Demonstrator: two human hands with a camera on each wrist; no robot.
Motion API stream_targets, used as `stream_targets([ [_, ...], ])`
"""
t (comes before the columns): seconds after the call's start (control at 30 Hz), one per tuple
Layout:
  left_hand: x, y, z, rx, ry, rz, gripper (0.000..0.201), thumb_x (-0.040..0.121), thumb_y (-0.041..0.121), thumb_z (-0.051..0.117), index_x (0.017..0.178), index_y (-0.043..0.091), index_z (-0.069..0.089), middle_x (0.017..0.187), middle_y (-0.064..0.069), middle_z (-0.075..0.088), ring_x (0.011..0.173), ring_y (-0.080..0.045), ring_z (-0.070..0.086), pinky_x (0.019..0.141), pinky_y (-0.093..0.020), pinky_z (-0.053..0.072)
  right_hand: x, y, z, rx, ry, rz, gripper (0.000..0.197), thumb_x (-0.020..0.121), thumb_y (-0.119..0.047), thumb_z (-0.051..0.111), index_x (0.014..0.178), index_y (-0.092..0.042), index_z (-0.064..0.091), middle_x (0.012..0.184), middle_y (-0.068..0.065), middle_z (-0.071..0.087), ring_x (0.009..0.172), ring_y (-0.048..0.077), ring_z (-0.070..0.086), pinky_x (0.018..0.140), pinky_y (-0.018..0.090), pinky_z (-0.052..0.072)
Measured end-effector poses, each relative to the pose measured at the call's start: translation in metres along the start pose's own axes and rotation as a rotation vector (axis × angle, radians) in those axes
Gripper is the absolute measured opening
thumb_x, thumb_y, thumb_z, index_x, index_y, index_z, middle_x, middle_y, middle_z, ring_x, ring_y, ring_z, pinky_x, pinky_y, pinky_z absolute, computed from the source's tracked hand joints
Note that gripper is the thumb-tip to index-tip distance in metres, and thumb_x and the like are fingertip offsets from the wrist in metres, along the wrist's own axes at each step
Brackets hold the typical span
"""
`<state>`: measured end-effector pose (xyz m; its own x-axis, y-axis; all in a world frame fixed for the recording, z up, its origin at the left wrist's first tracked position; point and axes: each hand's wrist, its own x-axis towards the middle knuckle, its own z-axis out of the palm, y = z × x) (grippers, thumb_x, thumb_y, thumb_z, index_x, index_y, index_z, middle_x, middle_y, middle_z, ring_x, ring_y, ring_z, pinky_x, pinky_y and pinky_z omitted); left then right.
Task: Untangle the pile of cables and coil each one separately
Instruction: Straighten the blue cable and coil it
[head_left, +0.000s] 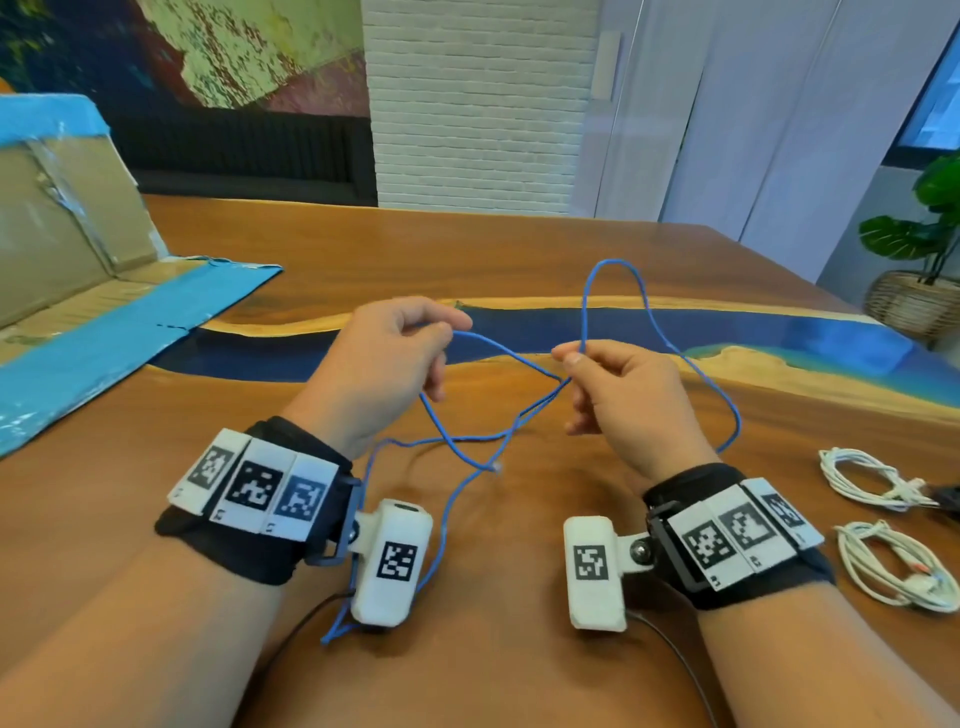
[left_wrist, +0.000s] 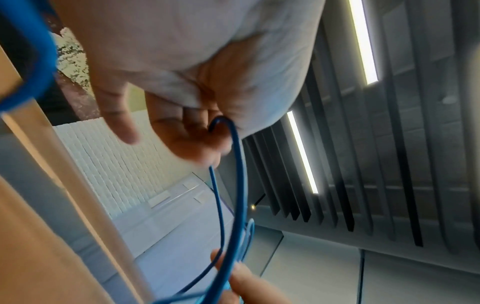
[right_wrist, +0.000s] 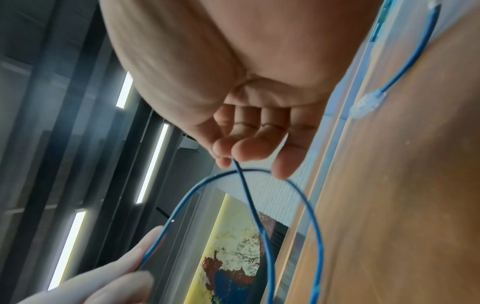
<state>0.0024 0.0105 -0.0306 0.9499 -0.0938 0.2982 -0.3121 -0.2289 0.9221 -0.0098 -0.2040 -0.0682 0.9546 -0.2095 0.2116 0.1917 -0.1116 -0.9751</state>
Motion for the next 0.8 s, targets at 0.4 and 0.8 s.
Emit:
stream_targets([
  [0.4,0.006,0.013,-0.036,-0.586,0.196,-0.071,0.055,0.1,0.001,0.031,0.147,0.023,0.048,0.137,0.013,0.064,0.101,-0.024,0.075,0.089,-0.042,0.055,0.01,0.003,-0.016,0.54,0.194,0.221,0.049,0.105,-0.015,0.053,0.151,-0.01,0.038,0.145,0.004,0.051,0.124,0.025,0.061,0.077,0.038,0.062],
  [0.8,-0.005,0.011,-0.004,-0.242,0.04,-0.086,0.02,0.097,0.014,0.056,0.103,0.012,0.075,0.094,-0.004,0.08,0.069,-0.02,0.065,0.056,-0.026,0.044,-0.007,-0.004,0.001,0.028,-0.18,0.163,0.026,0.104,-0.019,0.053,0.082,-0.008,0.063,0.063,0.01,0.056,0.047,0.02,0.05,0.046,0.029,0.046],
])
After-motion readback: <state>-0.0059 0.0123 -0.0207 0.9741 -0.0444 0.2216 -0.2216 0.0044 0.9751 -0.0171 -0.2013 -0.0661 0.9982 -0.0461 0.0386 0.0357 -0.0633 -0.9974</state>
